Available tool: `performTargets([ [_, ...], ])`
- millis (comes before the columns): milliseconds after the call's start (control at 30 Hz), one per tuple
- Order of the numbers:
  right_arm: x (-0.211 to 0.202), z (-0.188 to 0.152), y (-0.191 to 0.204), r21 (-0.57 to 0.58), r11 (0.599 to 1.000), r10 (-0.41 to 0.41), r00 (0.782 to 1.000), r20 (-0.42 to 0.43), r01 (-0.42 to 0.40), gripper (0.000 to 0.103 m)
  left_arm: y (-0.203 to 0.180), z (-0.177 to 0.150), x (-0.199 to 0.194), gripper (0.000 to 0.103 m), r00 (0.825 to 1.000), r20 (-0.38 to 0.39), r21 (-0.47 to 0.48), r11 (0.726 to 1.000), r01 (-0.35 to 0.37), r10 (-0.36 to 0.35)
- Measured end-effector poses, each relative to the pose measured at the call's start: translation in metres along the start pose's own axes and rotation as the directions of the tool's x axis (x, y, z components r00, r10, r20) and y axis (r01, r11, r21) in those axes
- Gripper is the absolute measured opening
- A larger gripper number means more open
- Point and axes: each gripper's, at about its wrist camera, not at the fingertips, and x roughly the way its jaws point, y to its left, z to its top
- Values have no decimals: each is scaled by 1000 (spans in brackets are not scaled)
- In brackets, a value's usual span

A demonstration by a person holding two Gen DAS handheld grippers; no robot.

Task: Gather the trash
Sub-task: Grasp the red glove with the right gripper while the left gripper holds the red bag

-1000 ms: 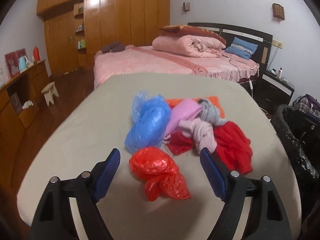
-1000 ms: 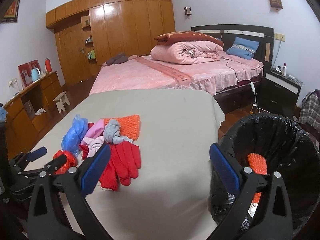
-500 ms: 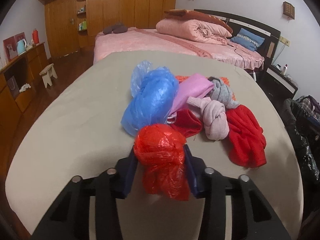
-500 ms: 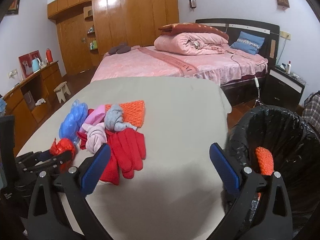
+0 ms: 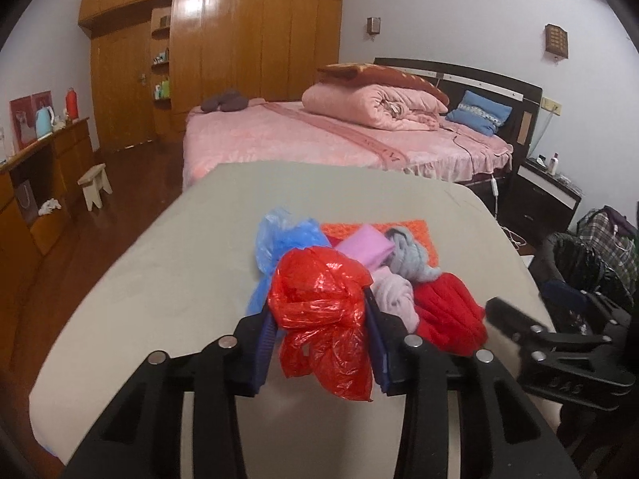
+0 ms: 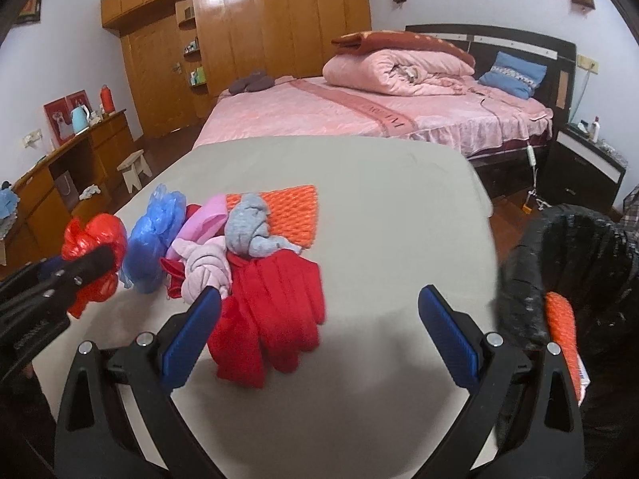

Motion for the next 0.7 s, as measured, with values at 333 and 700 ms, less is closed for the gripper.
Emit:
performTargets([
  [333,36,3,17,-27,1000,9,995,-99,-12,87,19,1,7,40,999,-15,-14,999,-36,36],
  [700,32,-2,22,-56,987,136,974,-179,-148,17,17,4,7,40,1000,-11,-12,999,-29,29],
])
